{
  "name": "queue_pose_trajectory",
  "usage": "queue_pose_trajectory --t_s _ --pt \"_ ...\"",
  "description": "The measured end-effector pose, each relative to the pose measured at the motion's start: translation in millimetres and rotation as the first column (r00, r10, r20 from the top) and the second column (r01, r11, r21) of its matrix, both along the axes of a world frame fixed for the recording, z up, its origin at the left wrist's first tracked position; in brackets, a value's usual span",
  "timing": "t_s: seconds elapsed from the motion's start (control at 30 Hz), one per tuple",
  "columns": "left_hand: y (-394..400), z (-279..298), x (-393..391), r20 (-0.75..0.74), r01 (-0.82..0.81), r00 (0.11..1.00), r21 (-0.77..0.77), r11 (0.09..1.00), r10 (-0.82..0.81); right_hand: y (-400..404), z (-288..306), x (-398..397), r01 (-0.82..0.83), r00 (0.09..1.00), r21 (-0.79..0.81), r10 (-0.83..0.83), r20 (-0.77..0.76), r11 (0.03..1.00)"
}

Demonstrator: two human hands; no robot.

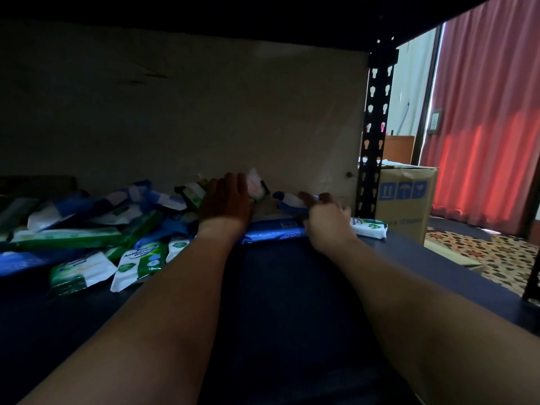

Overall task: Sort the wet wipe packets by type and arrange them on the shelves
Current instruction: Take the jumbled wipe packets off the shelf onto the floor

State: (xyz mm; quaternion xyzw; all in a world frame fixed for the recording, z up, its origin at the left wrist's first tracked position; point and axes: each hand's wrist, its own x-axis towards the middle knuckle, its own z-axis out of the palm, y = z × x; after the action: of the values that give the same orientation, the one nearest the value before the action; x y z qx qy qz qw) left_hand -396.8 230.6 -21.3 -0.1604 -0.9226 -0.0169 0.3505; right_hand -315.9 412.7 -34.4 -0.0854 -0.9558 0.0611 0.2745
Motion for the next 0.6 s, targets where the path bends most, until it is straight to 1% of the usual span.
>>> queue_pose_trajectory --t_s 0.03,0.1,0.13,0.2,0.23,0.27,0.33,0.43,0.6 --pt "-1 1 2 -0.025 0.005 1.0 -0.041 0.999 -0.006 -1 1 1 -0.008 1.0 0.003 0.008 -0.015 1.0" --pt "-2 2 5 -0.127 0.028 0.991 -0.113 0.993 -0.042 -2 2 5 -0.026 0.998 -0.001 0.026 -0.05 1.0" --pt "-3 3 7 -0.185 0.044 0.98 -0.125 0.991 -0.067 -2 4 7 -0.037 0.997 -0.003 0.037 -0.069 0.999" --pt "-8 2 10 -0.353 0.077 0.929 -0.116 0.99 -0.113 -4 8 14 -0.054 0.992 0.003 0.054 -0.116 0.999" --pt "-11 1 12 -0.43 0.063 0.895 -0.149 0.987 -0.122 -4 10 19 -0.055 0.989 0.012 0.056 -0.139 0.998" --pt "-15 1 14 -0.469 0.027 0.875 -0.207 0.978 -0.124 -5 11 24 -0.053 0.986 0.027 0.057 -0.155 0.998" --pt "-21 6 31 -0.47 -0.006 0.876 -0.241 0.971 -0.111 -6 15 37 -0.05 0.982 0.06 0.06 -0.176 0.997" --pt "-29 13 58 -0.391 0.005 0.916 -0.225 0.974 -0.095 -12 21 61 -0.071 0.968 0.067 0.085 -0.238 0.995" --pt "-46 20 114 -0.413 0.037 0.9 -0.253 0.967 -0.142 -25 26 110 -0.085 0.959 0.096 0.108 -0.264 0.992"
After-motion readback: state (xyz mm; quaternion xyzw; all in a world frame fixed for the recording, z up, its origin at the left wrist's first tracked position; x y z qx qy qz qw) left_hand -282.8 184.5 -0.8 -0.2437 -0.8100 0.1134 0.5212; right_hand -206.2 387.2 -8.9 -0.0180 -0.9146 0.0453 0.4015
